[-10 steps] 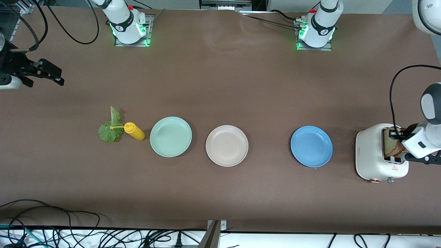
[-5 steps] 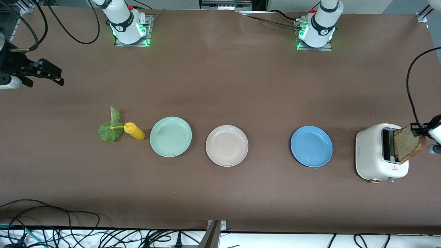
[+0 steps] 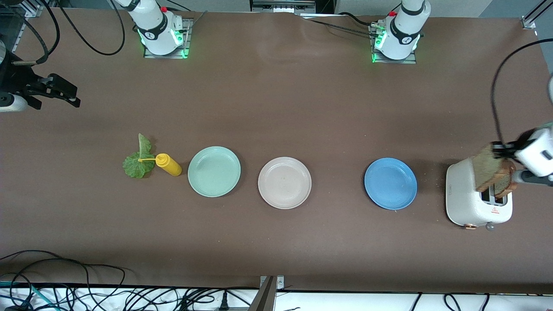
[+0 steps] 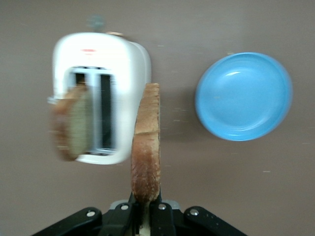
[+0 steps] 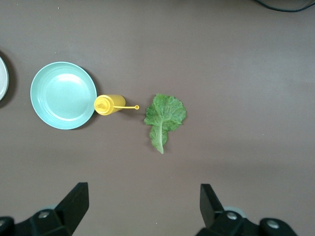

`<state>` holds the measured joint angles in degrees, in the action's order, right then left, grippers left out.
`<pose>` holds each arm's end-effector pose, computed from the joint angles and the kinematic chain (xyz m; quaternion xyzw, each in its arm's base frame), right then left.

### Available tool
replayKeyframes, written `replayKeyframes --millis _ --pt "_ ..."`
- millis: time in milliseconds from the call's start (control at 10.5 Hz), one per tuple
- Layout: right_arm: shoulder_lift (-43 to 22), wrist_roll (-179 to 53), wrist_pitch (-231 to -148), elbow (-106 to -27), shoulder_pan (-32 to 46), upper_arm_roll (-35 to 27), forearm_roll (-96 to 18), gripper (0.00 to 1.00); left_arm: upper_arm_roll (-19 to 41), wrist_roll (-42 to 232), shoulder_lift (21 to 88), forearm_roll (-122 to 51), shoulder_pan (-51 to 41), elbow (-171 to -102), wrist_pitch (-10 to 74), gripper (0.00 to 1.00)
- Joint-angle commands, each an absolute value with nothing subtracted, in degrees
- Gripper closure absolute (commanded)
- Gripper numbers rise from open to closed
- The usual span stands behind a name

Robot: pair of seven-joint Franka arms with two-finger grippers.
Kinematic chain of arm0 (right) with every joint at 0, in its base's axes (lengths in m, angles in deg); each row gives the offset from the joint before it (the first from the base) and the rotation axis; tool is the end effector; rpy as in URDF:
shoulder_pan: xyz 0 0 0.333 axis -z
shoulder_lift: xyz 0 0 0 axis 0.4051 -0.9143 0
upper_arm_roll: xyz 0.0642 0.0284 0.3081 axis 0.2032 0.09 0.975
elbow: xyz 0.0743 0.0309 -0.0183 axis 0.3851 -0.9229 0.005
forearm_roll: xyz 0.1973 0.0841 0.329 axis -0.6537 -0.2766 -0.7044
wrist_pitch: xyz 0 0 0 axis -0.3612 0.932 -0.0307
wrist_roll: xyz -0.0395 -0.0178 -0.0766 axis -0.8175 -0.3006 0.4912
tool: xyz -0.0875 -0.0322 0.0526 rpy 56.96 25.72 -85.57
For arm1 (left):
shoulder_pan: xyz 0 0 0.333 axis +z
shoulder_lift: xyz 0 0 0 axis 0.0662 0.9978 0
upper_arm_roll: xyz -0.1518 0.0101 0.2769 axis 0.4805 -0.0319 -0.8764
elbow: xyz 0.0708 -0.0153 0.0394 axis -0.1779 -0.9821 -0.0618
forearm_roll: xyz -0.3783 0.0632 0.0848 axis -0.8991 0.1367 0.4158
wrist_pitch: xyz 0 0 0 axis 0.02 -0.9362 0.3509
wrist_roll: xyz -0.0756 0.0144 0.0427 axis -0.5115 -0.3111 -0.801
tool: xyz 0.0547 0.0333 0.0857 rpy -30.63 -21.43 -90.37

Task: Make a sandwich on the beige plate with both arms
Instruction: 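Lift the bread slice out of the toaster with the left gripper, then carry the bread slice down onto the beige plate with the left gripper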

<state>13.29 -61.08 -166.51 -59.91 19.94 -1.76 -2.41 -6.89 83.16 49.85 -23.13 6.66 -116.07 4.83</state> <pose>0.5552 0.0093 0.6133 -0.9994 -0.0339 -0.0038 0.0030 0.6496 0.0344 0.4896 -0.9952 0.0263 0.0918 0.0226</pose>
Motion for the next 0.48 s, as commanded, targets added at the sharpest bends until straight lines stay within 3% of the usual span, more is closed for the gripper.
replayKeyframes --millis 0,381 --pt "14.2 -60.6 -166.7 -60.4 19.9 -1.6 -2.1 0.00 -2.4 93.8 50.2 -31.3 6.3 -116.3 3.2 1.00" --pt "14.2 -60.6 -167.0 -60.4 19.9 -1.5 -2.1 0.00 -0.6 108.5 54.7 -49.4 0.7 -116.0 3.8 1.00"
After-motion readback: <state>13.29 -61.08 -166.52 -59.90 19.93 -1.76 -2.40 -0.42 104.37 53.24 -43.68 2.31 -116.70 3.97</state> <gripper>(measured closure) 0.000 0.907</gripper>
